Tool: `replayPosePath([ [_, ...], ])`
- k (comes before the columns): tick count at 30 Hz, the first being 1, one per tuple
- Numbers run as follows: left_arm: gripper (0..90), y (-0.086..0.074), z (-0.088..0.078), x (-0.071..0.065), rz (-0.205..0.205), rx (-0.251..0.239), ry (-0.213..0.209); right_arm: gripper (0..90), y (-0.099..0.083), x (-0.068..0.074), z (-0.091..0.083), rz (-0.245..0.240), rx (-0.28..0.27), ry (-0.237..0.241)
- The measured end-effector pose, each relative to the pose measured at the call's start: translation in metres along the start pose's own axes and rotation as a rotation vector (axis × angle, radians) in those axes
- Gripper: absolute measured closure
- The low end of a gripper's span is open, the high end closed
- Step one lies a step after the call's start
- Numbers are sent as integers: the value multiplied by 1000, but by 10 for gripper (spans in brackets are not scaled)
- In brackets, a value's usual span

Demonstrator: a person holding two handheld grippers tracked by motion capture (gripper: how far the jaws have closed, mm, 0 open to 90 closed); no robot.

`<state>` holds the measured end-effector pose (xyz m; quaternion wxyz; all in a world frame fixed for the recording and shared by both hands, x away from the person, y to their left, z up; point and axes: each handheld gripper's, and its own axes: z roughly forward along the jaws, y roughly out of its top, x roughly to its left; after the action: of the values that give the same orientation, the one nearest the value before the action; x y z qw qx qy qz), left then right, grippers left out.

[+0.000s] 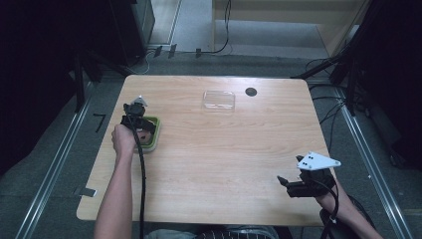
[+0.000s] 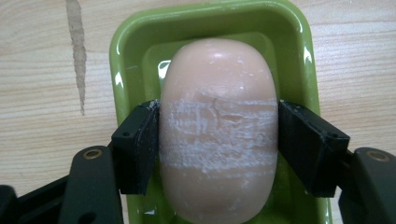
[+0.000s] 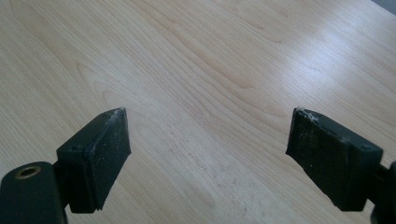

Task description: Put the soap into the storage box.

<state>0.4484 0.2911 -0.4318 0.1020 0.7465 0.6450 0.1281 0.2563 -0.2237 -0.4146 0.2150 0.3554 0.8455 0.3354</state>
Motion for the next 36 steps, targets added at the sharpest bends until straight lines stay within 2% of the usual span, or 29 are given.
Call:
replayPosePath([
  [5,305,2,-5,0,2,-6,0,134,0,-1,1,2,2,-1],
  [11,184,3,-12,-1,22,21,28,134,1,0,1,6,7,-1],
  [16,135,2,-22,-2,38,26,48,134,0,0,1,6,7,-1],
  [20,94,0,-32,-7,69,40,54,134,-1,-1,-1,7,0,-6],
  [25,54,-5,-41,-15,110,83,39,134,-2,1,-3,8,-5,-6],
  [36,38,-25,-58,-24,200,128,25,134,0,1,-1,1,-4,-1],
])
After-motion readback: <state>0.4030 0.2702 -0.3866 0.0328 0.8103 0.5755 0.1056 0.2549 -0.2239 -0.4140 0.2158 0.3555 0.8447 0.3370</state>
